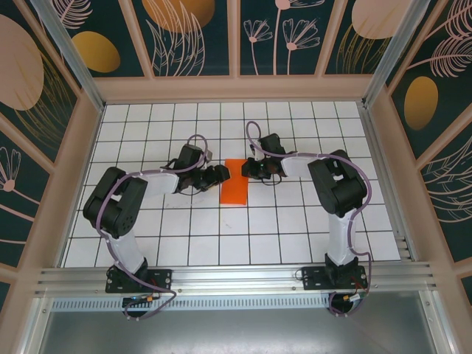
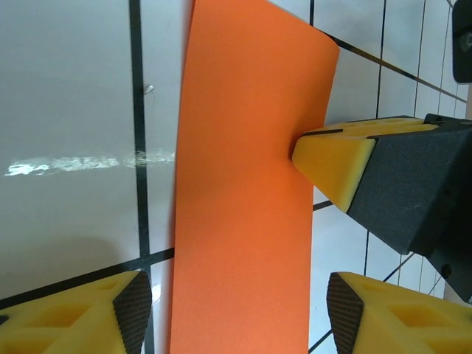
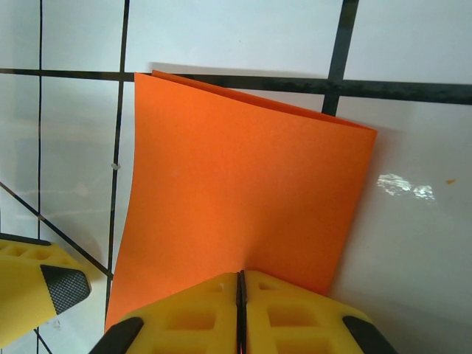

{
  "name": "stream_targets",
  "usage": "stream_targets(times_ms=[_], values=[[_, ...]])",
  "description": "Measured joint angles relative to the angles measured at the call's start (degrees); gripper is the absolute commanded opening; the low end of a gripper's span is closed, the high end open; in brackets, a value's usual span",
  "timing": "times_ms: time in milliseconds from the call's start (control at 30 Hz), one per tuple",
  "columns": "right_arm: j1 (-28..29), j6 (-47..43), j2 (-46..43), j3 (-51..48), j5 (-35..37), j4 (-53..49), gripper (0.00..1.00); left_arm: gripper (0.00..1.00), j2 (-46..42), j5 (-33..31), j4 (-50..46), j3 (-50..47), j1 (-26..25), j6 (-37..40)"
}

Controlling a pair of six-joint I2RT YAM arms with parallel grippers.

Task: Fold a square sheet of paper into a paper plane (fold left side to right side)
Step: Third fold the triangle at the center of the table.

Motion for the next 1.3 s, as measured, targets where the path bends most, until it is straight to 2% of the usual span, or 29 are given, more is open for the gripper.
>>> stream_targets(times_ms=[600,933,1133,1300], values=[[0.0,0.0,0.0,0.0,0.0,0.1,0.11,0.69,2.3,-2.6,-4.5,3.9,-2.6,1.8],[0.0,0.0,0.0,0.0,0.0,0.1,0.11,0.7,0.7,-7.0,-8.3,4.3,-3.1,2.4],[0.0,0.0,0.0,0.0,0.0,0.1,0.11,0.68,0.6,-7.3,-9.2,4.3,-3.1,2.4],[0.0,0.0,0.0,0.0,0.0,0.1,0.11,0.61,0.9,-6.1,-9.2,4.3,-3.1,2.4]])
